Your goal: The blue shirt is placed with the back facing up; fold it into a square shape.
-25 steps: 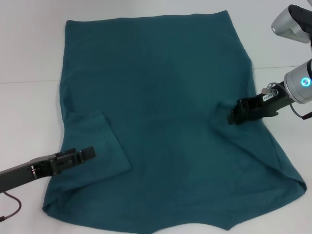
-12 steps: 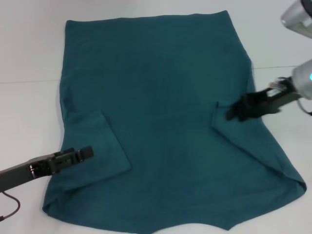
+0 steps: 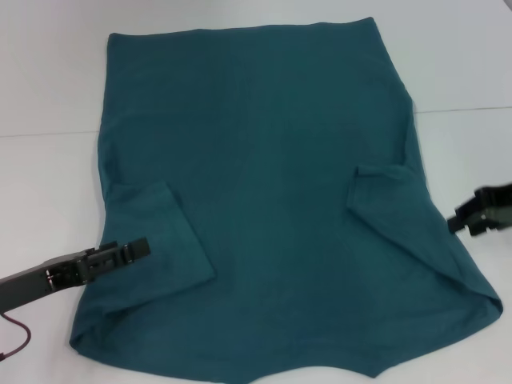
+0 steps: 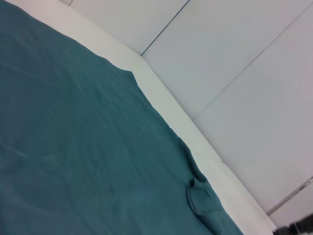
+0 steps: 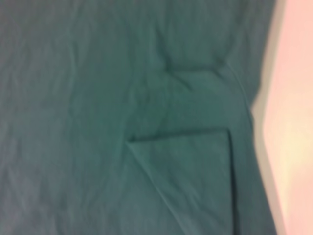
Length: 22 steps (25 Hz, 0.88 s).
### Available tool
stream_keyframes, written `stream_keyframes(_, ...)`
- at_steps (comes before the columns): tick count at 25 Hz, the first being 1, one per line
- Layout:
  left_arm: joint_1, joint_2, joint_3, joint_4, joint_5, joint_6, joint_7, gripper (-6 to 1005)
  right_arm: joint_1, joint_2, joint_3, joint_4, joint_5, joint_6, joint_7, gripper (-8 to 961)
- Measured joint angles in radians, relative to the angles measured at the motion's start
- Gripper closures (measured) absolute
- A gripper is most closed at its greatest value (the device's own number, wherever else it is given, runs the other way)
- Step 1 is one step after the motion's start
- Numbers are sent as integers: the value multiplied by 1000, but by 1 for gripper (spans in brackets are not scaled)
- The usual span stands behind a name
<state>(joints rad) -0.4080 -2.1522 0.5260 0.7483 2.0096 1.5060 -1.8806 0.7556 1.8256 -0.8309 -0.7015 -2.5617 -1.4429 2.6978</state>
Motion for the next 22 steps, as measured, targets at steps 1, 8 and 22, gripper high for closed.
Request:
stream_keyframes(1,0,0,0,0,0,-3,0,36,-11,0,2,0,1,-6,0,545)
stream_keyframes(8,-4,-1,0,-1,0,-11,0,36,-52,18,19,19,7,1,-9,547)
stream_keyframes(22,-1,0,0,-12,0,-13,1,36,-53,55,29,41,6,58,-13,547)
